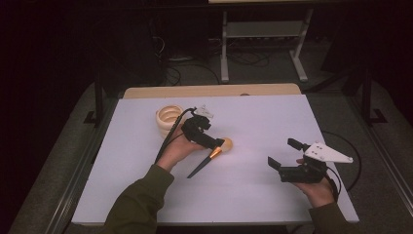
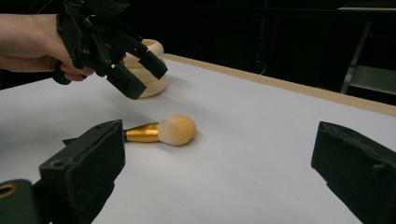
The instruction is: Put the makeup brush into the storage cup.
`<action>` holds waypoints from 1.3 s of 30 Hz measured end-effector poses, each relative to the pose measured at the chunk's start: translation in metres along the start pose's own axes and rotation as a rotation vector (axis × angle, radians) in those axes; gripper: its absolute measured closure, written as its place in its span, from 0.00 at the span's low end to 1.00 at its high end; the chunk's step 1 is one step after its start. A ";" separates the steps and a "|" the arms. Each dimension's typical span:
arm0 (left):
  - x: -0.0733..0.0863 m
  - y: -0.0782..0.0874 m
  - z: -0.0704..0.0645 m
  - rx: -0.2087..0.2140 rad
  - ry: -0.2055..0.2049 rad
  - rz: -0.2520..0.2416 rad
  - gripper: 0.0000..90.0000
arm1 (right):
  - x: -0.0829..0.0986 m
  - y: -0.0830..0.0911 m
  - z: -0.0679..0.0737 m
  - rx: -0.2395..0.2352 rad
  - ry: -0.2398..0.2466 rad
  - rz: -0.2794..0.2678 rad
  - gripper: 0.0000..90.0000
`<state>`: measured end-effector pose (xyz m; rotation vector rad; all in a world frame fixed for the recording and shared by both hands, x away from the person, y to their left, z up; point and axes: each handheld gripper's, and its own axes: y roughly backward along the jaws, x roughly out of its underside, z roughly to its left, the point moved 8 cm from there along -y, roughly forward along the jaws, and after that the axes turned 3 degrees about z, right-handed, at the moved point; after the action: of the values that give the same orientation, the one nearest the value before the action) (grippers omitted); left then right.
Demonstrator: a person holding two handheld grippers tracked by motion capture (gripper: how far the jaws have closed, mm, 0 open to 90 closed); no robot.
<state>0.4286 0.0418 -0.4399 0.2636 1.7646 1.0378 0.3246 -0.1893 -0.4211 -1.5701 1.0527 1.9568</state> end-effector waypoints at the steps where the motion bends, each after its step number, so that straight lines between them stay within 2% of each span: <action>1: 0.000 0.000 0.001 -0.003 0.003 0.013 0.16 | 0.000 0.000 0.000 0.001 -0.001 -0.001 0.03; 6: 0.003 -0.005 0.003 0.002 0.020 0.068 0.17 | 0.000 0.000 -0.001 0.002 -0.009 0.001 0.03; 7: 0.004 -0.005 0.005 0.005 0.001 0.092 0.18 | 0.000 0.000 -0.001 0.001 -0.009 0.001 0.03; 12: 0.007 -0.008 0.006 0.016 0.016 0.146 0.20 | 0.000 0.001 -0.001 0.004 -0.010 -0.002 0.03; 17: 0.010 -0.012 0.004 0.029 0.047 0.169 0.23 | 0.000 0.001 -0.002 0.007 -0.011 -0.002 0.03; 19: 0.011 -0.015 0.003 0.035 0.072 0.177 0.24 | 0.000 0.001 -0.001 0.008 -0.011 -0.001 0.03; 22: 0.014 -0.017 0.003 0.038 0.083 0.203 0.26 | 0.000 0.001 -0.001 0.009 -0.011 -0.001 0.03; 31: 0.021 -0.023 0.000 0.048 0.091 0.271 0.34 | 0.000 0.000 -0.002 0.012 -0.011 0.002 0.03; 34: 0.024 -0.026 -0.002 0.054 0.096 0.308 0.36 | 0.000 0.000 -0.002 0.013 -0.012 0.001 0.03; 39: 0.027 -0.030 -0.004 0.053 0.090 0.342 0.41 | 0.000 0.000 -0.002 0.014 -0.013 0.001 0.03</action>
<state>0.4214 0.0379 -0.4790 0.5758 1.8699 1.2609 0.3258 -0.1910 -0.4215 -1.5477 1.0595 1.9535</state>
